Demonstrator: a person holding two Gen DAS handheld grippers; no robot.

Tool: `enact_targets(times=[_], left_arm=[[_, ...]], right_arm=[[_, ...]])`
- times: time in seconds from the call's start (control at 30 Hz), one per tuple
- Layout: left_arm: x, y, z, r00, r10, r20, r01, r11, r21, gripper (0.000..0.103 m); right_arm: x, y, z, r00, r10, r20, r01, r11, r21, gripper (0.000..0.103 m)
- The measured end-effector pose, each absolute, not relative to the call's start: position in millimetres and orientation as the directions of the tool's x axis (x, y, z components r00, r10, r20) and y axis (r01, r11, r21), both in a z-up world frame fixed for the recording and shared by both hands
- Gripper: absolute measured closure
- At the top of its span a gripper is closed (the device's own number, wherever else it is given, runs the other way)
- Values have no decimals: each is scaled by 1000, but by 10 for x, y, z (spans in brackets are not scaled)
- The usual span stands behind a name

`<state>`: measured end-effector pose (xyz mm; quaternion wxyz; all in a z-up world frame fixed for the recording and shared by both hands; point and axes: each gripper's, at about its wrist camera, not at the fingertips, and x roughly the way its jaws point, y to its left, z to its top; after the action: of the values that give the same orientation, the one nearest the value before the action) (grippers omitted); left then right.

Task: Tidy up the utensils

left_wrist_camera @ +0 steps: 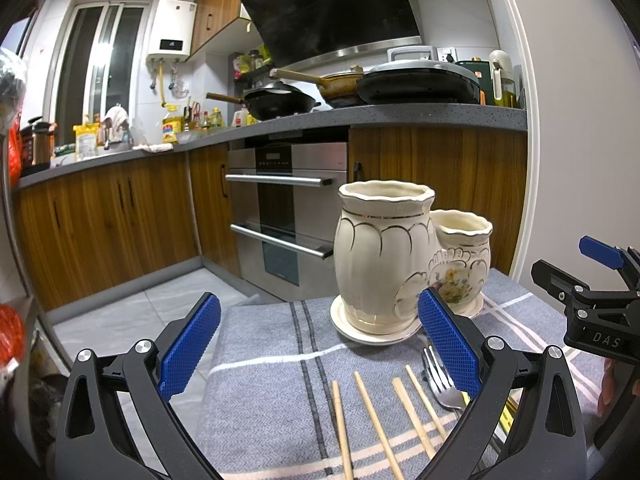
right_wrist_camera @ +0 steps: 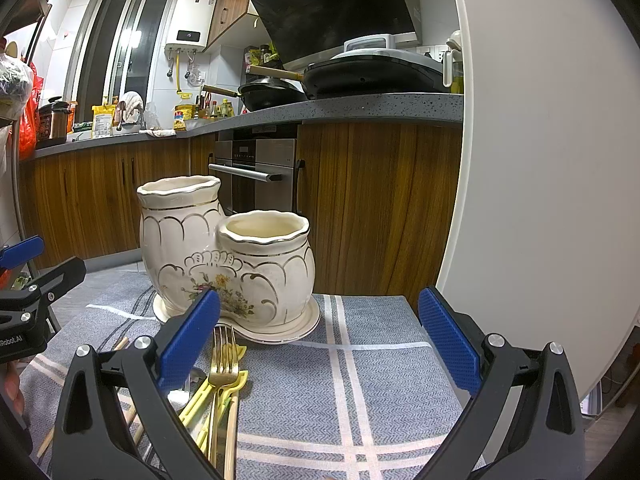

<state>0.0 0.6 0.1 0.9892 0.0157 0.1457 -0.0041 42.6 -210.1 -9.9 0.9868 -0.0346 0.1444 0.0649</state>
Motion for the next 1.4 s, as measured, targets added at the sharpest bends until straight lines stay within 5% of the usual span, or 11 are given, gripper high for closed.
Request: enact_targets(times=[1.4], left_arm=[[10,-5,7,957,-8,-289,17,999,29,5]], right_arm=[[431,-2101,-101,949,118,-291,-138,989,-51,5]])
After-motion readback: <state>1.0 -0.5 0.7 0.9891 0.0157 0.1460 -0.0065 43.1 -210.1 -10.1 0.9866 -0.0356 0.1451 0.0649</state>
